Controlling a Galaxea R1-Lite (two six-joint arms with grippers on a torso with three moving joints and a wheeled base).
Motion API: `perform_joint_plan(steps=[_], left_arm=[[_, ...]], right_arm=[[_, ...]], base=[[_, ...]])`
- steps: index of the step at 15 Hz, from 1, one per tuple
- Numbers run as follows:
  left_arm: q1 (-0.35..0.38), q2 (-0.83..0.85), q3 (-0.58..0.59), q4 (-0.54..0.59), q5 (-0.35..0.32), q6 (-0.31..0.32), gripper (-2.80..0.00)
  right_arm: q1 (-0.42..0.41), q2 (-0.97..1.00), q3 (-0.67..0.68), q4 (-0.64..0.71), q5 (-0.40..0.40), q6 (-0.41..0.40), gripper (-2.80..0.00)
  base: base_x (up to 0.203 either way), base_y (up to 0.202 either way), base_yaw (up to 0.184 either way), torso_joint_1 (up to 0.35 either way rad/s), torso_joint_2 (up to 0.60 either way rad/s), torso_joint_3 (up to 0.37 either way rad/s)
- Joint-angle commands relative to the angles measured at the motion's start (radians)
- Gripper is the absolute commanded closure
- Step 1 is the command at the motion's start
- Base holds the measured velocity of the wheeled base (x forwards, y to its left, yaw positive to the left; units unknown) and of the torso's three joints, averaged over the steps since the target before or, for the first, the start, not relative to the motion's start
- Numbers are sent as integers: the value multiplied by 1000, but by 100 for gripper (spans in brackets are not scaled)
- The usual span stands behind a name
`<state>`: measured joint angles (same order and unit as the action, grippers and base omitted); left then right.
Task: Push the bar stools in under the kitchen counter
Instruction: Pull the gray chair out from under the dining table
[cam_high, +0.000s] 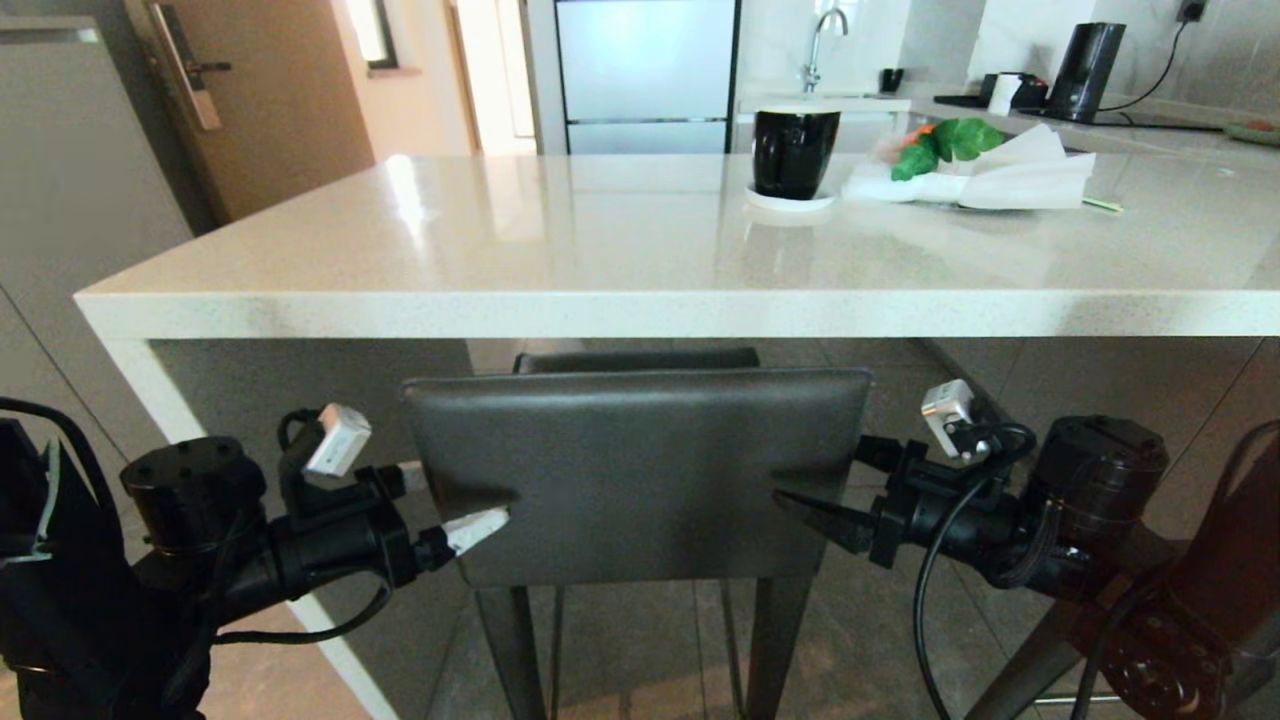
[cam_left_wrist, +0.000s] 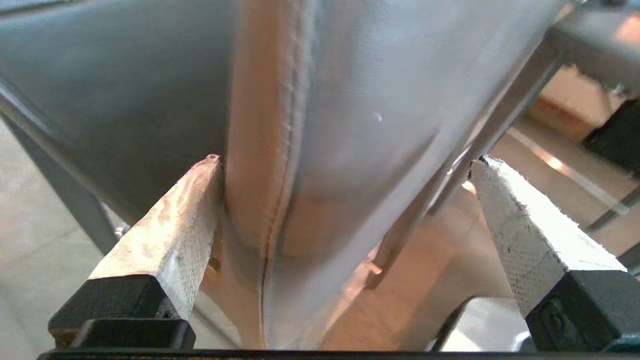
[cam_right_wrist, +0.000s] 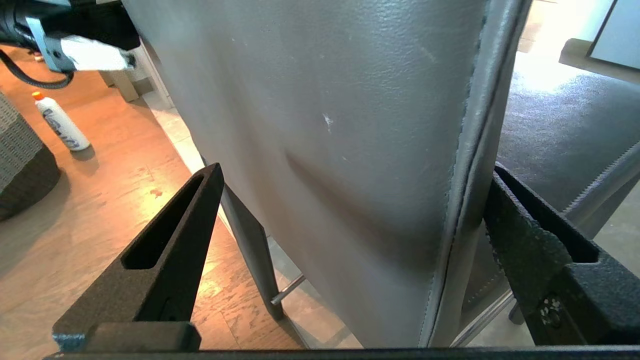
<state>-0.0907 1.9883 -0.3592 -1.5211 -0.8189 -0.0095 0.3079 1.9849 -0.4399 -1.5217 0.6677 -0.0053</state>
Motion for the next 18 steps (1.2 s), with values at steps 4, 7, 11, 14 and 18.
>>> perform_joint_plan(steps=[4,7,11,14,18], left_arm=[[-1,9,11,-9,-5,46,-280],[-1,7,11,-9,-5,46,-280],[-2,0,27,-9,-6,48,-280],[-2,-19,60,-9,-10,48,-280],[-7,-46,95,-9,-14,48,-280]], right_arm=[[2,-1,1,-8,4,-1,-280],[0,-1,1,-8,4,-1,-280],[0,0,1,-8,4,-1,-280],[0,2,6,-8,4,-1,-280],[0,0,19,-8,2,-2,-280]], base=[[-85,0,0,4,4,0],[-196,0,-1,3,0,0],[-195,0,-2,3,3,3],[-197,0,-4,2,6,2],[-195,0,-2,6,-1,1]])
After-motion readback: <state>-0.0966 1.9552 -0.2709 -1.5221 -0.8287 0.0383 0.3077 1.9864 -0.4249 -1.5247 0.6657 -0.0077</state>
